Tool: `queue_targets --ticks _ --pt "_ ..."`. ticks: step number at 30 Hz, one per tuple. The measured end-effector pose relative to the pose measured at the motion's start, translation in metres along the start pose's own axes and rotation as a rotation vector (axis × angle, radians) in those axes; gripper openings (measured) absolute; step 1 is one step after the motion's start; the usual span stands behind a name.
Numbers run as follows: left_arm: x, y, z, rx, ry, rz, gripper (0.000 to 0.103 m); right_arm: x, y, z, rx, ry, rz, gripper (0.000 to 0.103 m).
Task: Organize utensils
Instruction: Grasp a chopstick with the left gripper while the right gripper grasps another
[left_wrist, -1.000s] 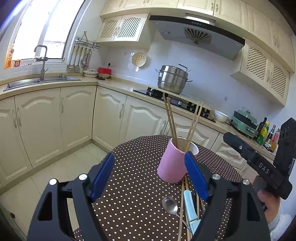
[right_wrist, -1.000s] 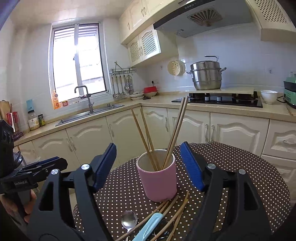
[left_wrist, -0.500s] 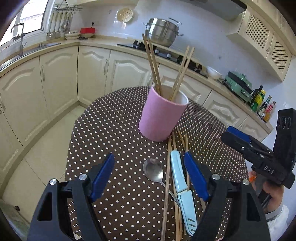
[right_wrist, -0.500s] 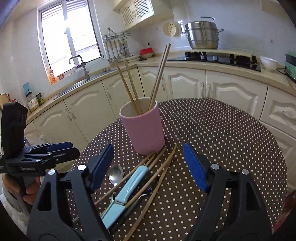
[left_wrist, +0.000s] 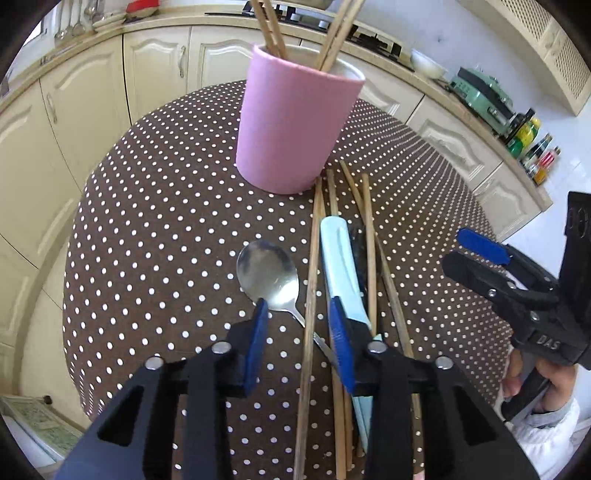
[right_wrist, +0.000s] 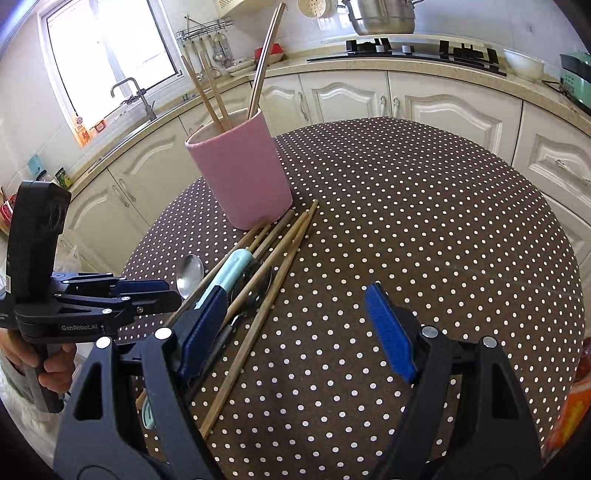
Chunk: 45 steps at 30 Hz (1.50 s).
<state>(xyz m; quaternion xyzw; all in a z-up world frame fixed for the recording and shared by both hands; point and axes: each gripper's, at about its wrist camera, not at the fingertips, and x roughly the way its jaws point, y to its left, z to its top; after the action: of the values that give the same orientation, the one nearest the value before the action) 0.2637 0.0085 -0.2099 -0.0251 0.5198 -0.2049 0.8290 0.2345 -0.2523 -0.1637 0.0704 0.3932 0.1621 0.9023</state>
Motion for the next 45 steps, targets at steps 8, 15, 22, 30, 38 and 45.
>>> queue_targets --ticks 8,15,22,30,38,45 --pt "0.02 -0.006 0.004 -0.007 0.039 -0.02 0.007 0.004 -0.002 -0.003 0.0 0.029 -0.011 0.077" --pt "-0.01 0.006 -0.015 -0.032 -0.052 -0.064 0.005 0.028 0.006 0.005 -0.032 0.132 -0.032 0.077" --pt "-0.046 0.031 -0.04 -0.078 -0.133 -0.059 0.005 0.05 0.019 0.01 -0.097 0.219 -0.094 0.077" --pt "-0.047 0.065 -0.039 -0.19 -0.12 0.032 0.005 0.074 0.031 0.016 -0.174 0.307 -0.159 0.077" --pt "-0.024 0.078 -0.017 -0.227 -0.003 0.087 0.006 0.094 0.011 0.042 -0.186 0.437 -0.186 0.076" --pt "-0.015 0.088 0.003 -0.202 0.08 0.075 0.007 0.123 0.003 0.073 -0.162 0.511 -0.19 0.076"
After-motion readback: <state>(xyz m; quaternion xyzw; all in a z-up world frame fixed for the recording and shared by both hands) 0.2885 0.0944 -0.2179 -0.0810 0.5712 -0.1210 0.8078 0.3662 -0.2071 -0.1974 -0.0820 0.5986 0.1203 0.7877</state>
